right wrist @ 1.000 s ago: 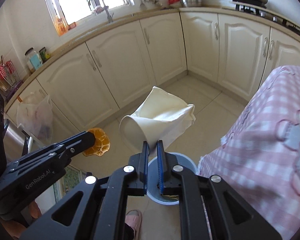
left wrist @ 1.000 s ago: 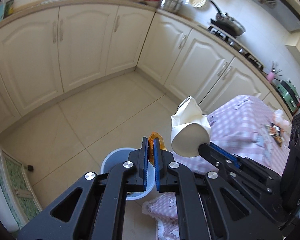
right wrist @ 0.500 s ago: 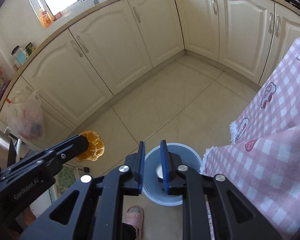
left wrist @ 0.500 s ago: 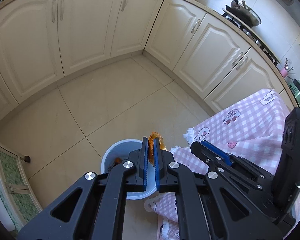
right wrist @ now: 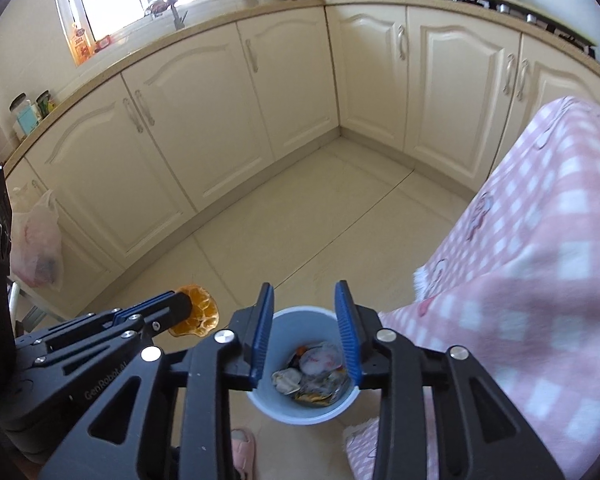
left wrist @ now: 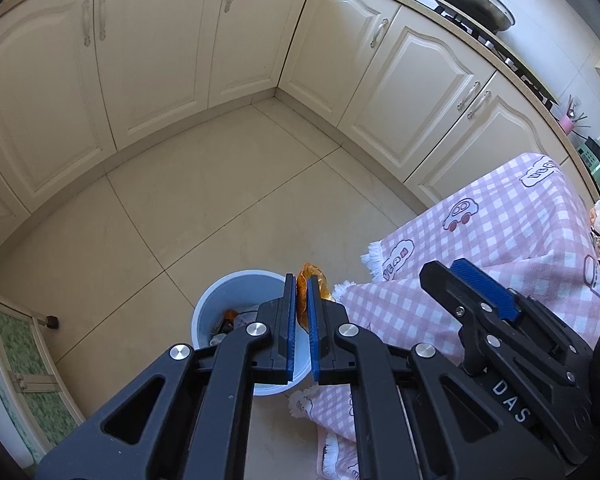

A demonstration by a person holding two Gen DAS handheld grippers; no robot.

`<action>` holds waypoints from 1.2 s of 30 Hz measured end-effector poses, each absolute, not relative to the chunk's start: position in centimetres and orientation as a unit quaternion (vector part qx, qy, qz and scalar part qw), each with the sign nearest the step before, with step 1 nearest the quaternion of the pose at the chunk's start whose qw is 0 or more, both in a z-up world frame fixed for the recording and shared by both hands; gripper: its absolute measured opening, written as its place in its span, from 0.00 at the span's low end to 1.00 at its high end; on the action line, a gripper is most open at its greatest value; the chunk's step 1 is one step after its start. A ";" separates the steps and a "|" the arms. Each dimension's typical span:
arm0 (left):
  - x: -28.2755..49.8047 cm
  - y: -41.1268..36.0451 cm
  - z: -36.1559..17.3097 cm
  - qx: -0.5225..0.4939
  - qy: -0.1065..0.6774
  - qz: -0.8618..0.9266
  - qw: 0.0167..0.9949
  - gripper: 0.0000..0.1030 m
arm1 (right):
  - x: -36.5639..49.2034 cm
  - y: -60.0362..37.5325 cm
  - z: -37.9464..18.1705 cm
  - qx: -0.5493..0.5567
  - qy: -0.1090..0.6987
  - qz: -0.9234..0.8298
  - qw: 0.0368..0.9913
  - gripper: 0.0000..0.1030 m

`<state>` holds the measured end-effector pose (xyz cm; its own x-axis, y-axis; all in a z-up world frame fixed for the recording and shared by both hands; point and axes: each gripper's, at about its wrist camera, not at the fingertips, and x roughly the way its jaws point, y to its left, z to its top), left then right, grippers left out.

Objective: Collect trash
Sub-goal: 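Carry the orange peel and paper cup over the blue bin and open both tools, then grasp the red-white candy wrapper with the left tool while the right grasps the cookie piece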

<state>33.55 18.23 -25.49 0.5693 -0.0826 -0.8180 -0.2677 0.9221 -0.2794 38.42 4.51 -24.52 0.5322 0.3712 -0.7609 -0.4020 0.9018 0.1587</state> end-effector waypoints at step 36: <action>27.1 8.6 -11.4 -0.122 0.339 -0.009 0.933 0.47 | 30.1 -7.0 -11.5 0.042 0.309 0.167 0.935 0.40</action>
